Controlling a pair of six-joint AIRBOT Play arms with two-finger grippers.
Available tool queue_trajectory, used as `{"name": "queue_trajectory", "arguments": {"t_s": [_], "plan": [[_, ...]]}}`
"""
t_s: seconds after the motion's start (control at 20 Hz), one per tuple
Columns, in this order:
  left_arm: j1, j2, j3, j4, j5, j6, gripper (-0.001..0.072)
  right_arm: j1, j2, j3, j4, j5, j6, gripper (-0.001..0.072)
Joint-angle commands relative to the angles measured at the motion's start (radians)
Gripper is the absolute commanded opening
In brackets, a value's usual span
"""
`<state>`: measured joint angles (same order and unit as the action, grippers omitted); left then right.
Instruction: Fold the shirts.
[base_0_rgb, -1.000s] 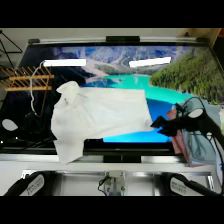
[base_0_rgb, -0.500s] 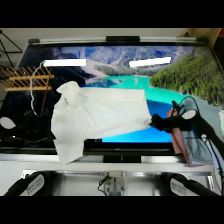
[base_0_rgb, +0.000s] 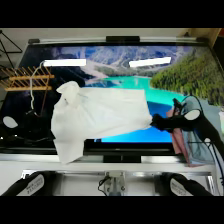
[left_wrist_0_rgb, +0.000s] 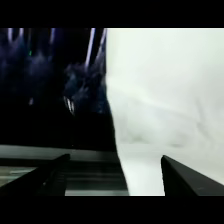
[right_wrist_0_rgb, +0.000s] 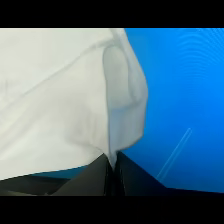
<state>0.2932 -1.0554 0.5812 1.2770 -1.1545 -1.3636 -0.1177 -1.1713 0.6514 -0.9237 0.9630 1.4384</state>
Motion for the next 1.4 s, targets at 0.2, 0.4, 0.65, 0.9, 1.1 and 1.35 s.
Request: {"name": "queue_trajectory", "arguments": {"t_s": [0.2,0.4,0.65,0.9,1.1,1.35], "plan": [[-0.001,-0.193,-0.006,-0.156,0.162,0.021,0.0477,0.001,0.003,0.000,0.002,0.037,0.005,0.0062],[-0.001,-0.180,0.042,-0.157,0.132,0.046,0.0033,0.000,0.003,0.009,0.001,0.047,-0.010,0.0062],[-0.001,0.044,0.349,-0.157,-0.044,0.121,0.0031,0.000,0.089,0.259,-0.027,0.090,-0.122,0.0061],[-0.001,0.340,0.971,-0.243,0.082,0.032,0.0032,0.000,0.297,0.849,-0.228,0.044,-0.150,0.0061],[-0.001,0.424,1.318,-0.257,0.186,-0.165,0.0032,0.000,0.447,1.136,-0.277,-0.045,-0.150,0.0061],[0.000,0.454,1.424,-0.257,0.180,-0.228,0.0032,0.000,0.573,1.184,-0.359,-0.086,-0.100,0.0061]]}}
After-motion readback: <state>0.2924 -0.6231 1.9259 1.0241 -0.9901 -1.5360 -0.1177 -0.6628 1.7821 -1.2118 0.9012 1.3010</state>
